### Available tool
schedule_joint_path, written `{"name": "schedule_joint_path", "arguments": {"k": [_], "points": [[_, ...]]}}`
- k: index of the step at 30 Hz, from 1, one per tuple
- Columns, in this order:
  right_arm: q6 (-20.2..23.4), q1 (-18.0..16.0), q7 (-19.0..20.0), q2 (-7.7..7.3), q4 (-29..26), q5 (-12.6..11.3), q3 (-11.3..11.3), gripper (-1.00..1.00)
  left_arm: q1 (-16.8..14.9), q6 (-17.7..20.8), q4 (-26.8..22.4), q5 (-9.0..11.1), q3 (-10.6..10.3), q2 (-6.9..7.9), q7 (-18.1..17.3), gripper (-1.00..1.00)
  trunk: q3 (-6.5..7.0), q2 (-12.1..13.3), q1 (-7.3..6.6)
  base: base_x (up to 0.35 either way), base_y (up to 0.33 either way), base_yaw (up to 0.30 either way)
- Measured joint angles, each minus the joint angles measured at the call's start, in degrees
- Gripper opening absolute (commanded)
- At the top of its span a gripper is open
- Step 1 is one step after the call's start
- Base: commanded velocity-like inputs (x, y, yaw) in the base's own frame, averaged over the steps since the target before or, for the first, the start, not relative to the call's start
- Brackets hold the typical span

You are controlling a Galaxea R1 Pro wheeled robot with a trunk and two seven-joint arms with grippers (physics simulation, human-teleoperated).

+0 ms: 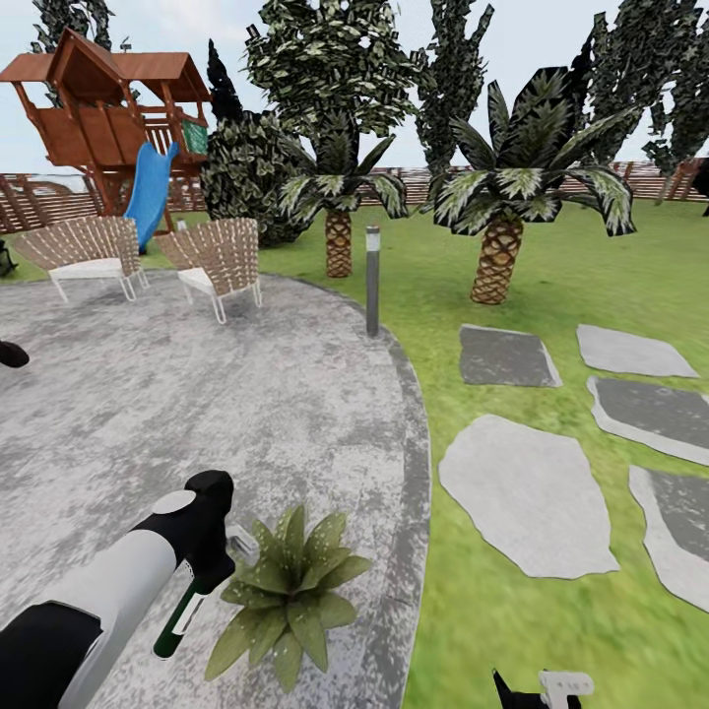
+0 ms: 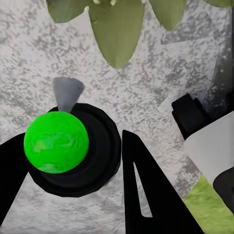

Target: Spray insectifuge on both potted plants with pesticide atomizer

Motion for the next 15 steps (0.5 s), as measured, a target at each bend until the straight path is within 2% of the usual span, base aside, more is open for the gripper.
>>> {"name": "schedule_joint_path", "arguments": {"k": [3, 11, 15], "points": [[0.0, 0.0, 0.0, 0.00, 0.0, 0.0, 0.0, 1.00, 0.0, 0.0, 0.0, 0.0, 0.0, -0.03, 0.0, -1.00, 0.00, 0.0, 0.02, 0.083, -0.078, 0.167], [0.0, 0.0, 0.0, 0.00, 0.0, 0.0, 0.1, 1.00, 0.1, 0.0, -0.1, 0.0, -0.1, -0.08, 0.0, -1.00, 0.00, 0.0, 0.02, 0.005, -0.015, 0.257], [0.0, 0.0, 0.0, 0.00, 0.0, 0.0, 0.0, 1.00, 0.1, -0.1, -0.1, 0.0, -0.1, -0.14, 0.2, -1.00, 0.00, 0.0, 0.02, -0.006, -0.234, 0.037]]}}
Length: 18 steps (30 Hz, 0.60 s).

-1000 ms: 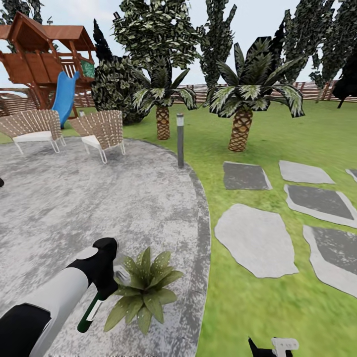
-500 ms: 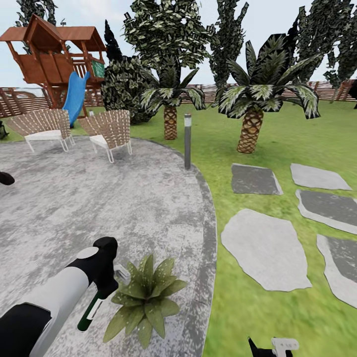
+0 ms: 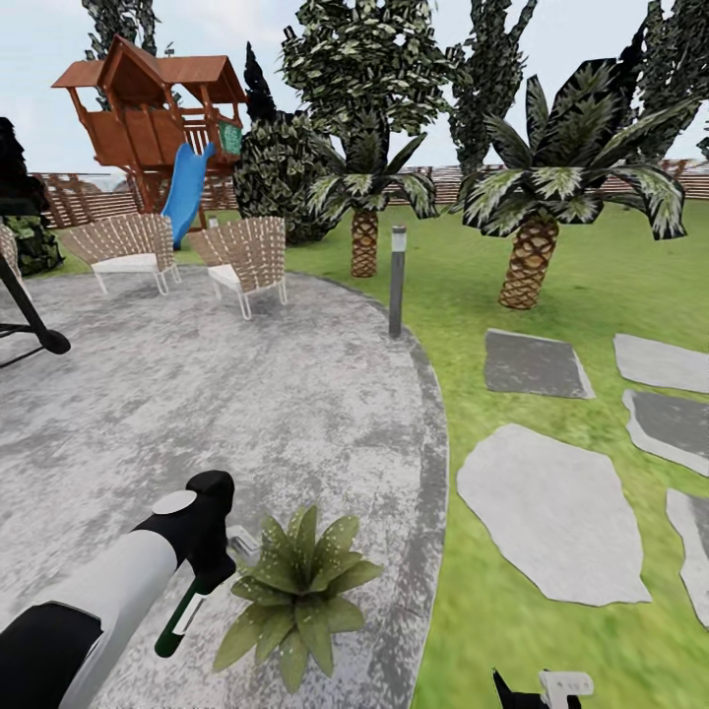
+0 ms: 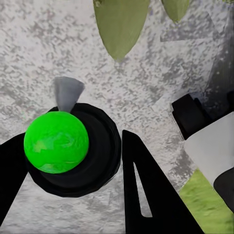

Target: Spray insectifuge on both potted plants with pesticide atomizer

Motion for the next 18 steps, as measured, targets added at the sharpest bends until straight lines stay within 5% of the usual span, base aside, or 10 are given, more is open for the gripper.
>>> {"name": "schedule_joint_path", "arguments": {"k": [10, 18], "points": [[0.0, 0.0, 0.0, 0.00, 0.0, 0.0, 0.0, 1.00, 0.0, 0.0, 0.1, 0.0, 0.0, 0.11, 0.3, -1.00, 0.00, 0.0, 0.00, -0.068, -0.260, 0.091], [0.0, 0.0, 0.0, 0.00, 0.0, 0.0, 0.0, 1.00, 0.0, 0.0, 0.0, 0.0, 0.1, 0.17, 0.4, -1.00, 0.00, 0.0, -0.01, 0.120, -0.158, 0.175]]}}
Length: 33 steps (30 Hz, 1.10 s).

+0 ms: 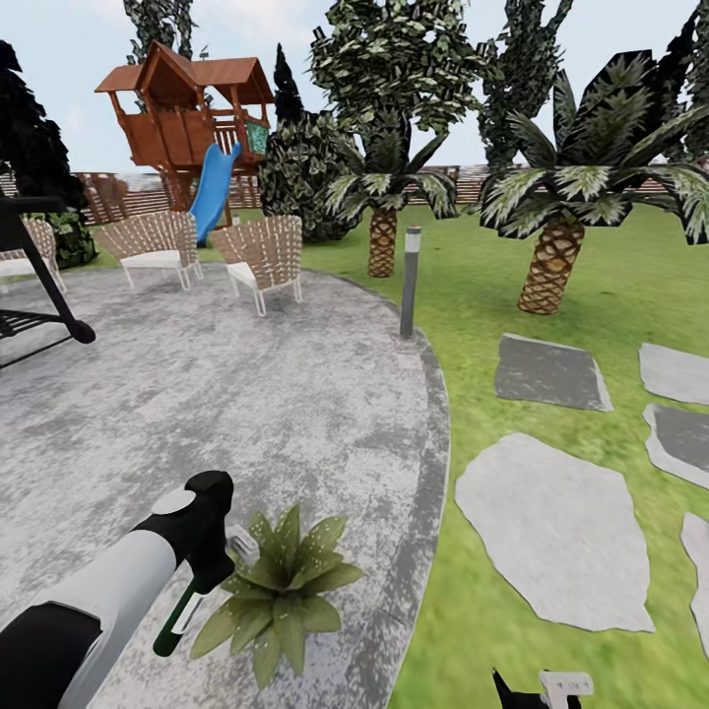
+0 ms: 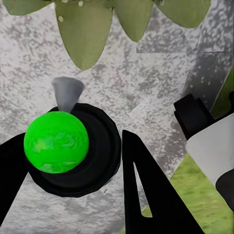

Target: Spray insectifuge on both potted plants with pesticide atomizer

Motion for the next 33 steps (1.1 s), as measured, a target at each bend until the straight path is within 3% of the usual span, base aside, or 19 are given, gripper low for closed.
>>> {"name": "schedule_joint_path", "arguments": {"k": [5, 13, 19, 26, 33], "points": [[0.0, 0.0, 0.0, 0.00, 0.0, 0.0, 0.0, 1.00, 0.1, -0.1, 0.4, 0.0, -0.1, -0.26, 0.3, -1.00, 0.00, 0.0, 0.01, 0.006, -0.005, 0.005], [0.0, 0.0, 0.0, 0.00, 0.0, 0.0, 0.0, 1.00, 2.2, -0.4, 0.7, 0.0, 0.0, 1.28, 1.4, -1.00, 0.00, 0.0, 0.01, 0.000, 0.000, 0.000], [0.0, 0.0, 0.0, 0.00, 0.0, 0.0, 0.0, 1.00, 2.5, -0.4, 0.3, 0.1, -0.1, 0.68, 1.3, -1.00, 0.00, 0.0, 0.01, 0.000, 0.000, 0.021], [0.0, 0.0, 0.0, 0.00, 0.0, 0.0, 0.1, 1.00, 2.5, -0.1, -0.1, 0.1, 0.1, 0.57, 1.3, -1.00, 0.00, 0.0, 0.01, 0.000, -0.004, 0.221], [0.0, 0.0, 0.0, 0.00, 0.0, 0.0, 0.0, 1.00, 2.5, -0.1, -0.2, 0.1, 0.2, 0.55, 1.5, -1.00, 0.00, 0.0, 0.01, -0.001, -0.219, 0.023]]}}
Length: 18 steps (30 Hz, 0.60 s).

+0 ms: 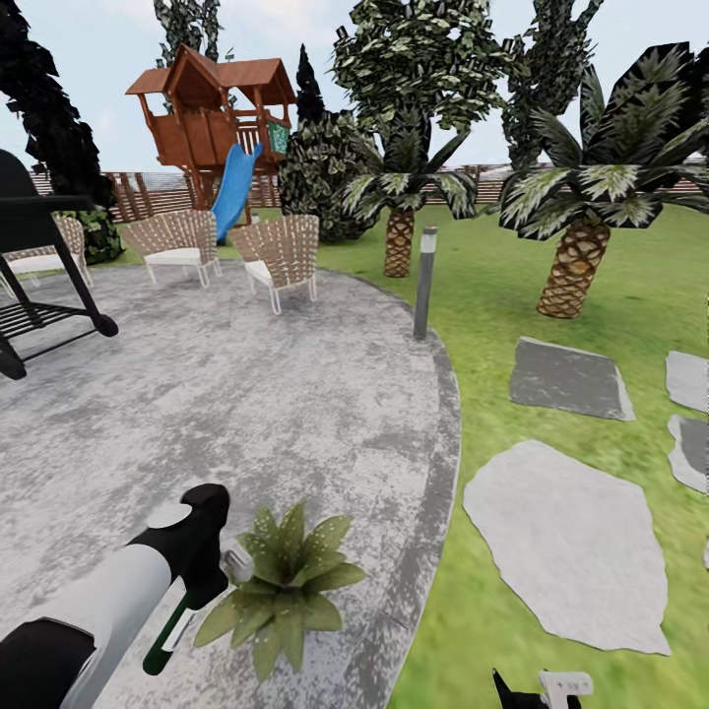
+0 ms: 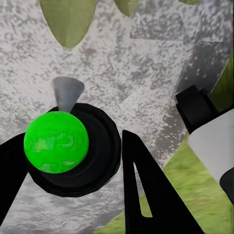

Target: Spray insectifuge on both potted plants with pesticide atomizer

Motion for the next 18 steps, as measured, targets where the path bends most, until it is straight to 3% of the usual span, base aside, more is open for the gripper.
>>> {"name": "schedule_joint_path", "arguments": {"k": [5, 12, 16, 18], "points": [[0.0, 0.0, 0.0, 0.00, 0.0, 0.0, 0.0, 1.00, 0.0, 0.0, 0.0, 0.0, 0.1, 0.07, 0.1, -1.00, 0.00, 0.0, 0.02, -0.128, -0.250, 0.012], [0.0, 0.0, 0.0, 0.00, 0.0, 0.0, 0.0, 1.00, 0.0, 0.0, 0.0, 0.0, 0.6, 0.84, 0.2, -1.00, 0.00, 0.0, 0.02, -0.221, -0.188, 0.246], [0.0, 0.0, 0.0, 0.00, 0.0, 0.0, 0.0, 1.00, 0.0, 0.0, 0.5, 0.4, 0.6, 0.87, 3.6, -1.00, 0.00, 0.0, 0.00, -0.045, -0.034, 0.255], [0.0, 0.0, 0.0, 0.00, 0.0, 0.0, 0.0, 1.00, 0.1, 0.1, 0.7, 0.9, 1.8, 0.83, 4.6, -1.00, 0.00, 0.0, 0.00, -0.002, -0.002, 0.085]]}}
